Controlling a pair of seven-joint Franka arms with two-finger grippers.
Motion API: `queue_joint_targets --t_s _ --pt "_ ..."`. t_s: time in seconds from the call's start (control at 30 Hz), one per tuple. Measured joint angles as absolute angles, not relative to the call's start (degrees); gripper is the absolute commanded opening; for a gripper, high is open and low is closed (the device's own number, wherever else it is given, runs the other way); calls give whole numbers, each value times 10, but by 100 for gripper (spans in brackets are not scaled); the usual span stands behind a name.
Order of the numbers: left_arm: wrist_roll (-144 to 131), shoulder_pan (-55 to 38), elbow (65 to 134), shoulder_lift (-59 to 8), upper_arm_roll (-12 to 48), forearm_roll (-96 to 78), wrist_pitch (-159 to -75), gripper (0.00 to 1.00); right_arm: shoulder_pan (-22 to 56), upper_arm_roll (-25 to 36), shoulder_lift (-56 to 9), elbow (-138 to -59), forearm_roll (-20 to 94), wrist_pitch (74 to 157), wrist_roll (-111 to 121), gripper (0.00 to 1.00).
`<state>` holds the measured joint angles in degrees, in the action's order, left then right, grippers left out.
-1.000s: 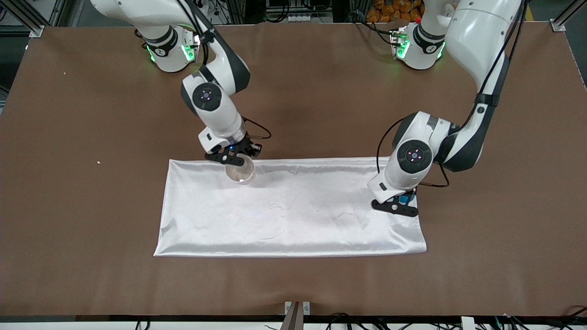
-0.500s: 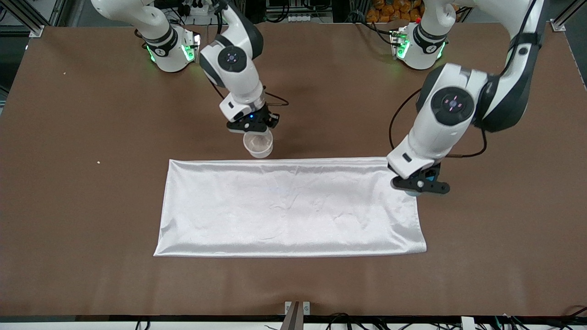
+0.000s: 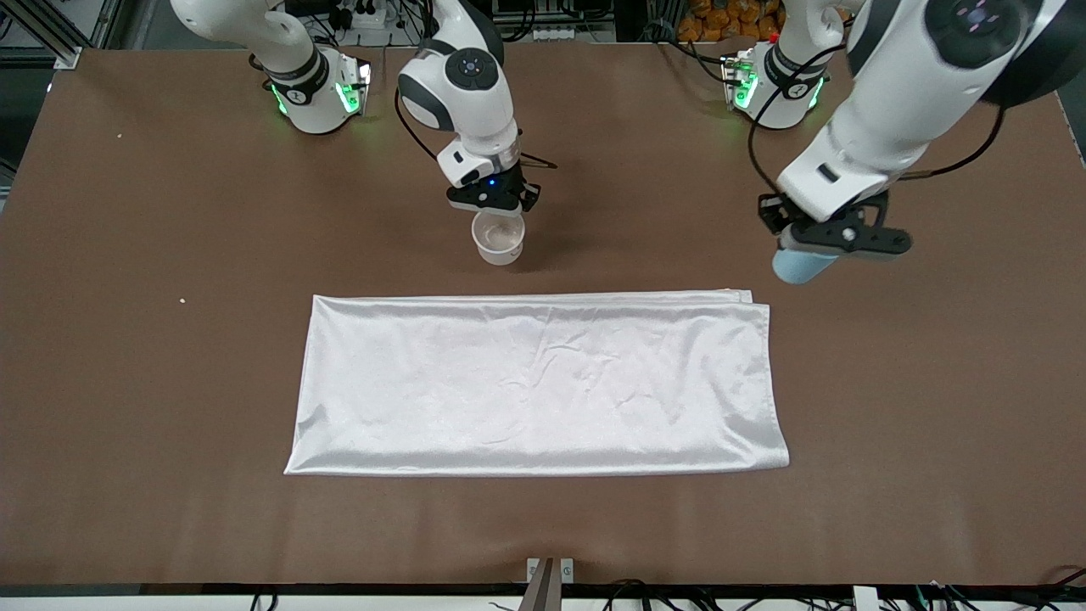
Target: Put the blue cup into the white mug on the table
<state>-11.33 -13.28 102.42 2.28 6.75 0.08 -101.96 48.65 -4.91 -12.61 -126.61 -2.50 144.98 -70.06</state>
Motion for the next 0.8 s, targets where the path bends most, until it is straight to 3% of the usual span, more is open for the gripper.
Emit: queue_joint_targets --t_s 0.33,0.8 --pt "-39 -128 1036 50 12 -2 -996 0 505 -49 -136 -1270 -25 1463 -733 0" --pt "-33 -129 1040 50 12 -2 -989 0 536 -49 -203 -1272 -27 1562 -797 0"
